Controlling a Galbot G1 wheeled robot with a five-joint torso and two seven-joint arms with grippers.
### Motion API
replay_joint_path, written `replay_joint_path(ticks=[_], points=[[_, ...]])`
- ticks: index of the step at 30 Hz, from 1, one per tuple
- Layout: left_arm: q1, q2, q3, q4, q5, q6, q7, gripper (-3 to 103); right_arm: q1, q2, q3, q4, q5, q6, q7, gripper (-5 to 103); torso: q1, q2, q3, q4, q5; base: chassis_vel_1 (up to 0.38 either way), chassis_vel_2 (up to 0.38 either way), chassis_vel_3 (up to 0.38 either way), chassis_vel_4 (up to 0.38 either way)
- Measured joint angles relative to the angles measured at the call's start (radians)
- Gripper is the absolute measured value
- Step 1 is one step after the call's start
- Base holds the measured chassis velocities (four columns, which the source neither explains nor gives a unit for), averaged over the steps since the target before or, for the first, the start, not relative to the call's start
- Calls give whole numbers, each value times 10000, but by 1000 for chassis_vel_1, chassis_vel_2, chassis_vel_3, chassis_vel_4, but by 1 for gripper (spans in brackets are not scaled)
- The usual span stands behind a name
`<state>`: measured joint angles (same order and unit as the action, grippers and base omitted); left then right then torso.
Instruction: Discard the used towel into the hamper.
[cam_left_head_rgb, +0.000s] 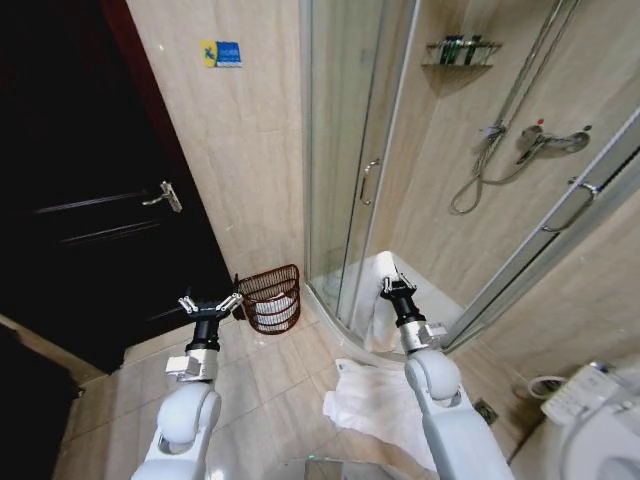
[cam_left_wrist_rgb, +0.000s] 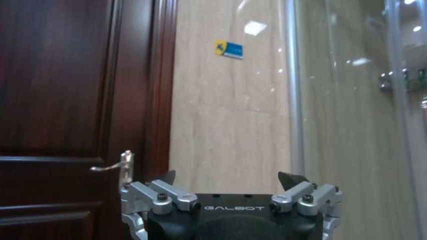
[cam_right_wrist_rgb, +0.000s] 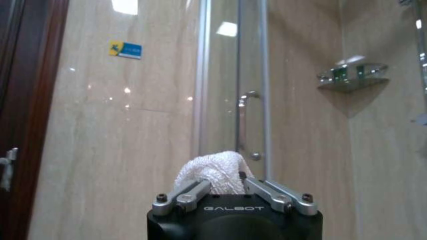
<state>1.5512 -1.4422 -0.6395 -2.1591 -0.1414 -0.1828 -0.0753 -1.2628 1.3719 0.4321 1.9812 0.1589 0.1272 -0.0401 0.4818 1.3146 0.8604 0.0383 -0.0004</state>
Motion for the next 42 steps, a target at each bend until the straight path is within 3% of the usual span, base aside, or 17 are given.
replay_joint_path(ticks=[27,35,42], points=[[-131,-59,56,341,117,38,29,100,299,36,-172,-506,200,444,-7,4,2,0,1,-1,4,59,67,70,69],[-291,-47,36,661,354,-388,-69,100,439,30,-85,-643,-64,281,-14,4,1,-1,1,2,5,113,108,108,107],[-290,-42,24,676,334,-416,-72,100,502,40,-99,-662,-169,151,-11,4,-2,0,0,-3,4,13,18,6,8]])
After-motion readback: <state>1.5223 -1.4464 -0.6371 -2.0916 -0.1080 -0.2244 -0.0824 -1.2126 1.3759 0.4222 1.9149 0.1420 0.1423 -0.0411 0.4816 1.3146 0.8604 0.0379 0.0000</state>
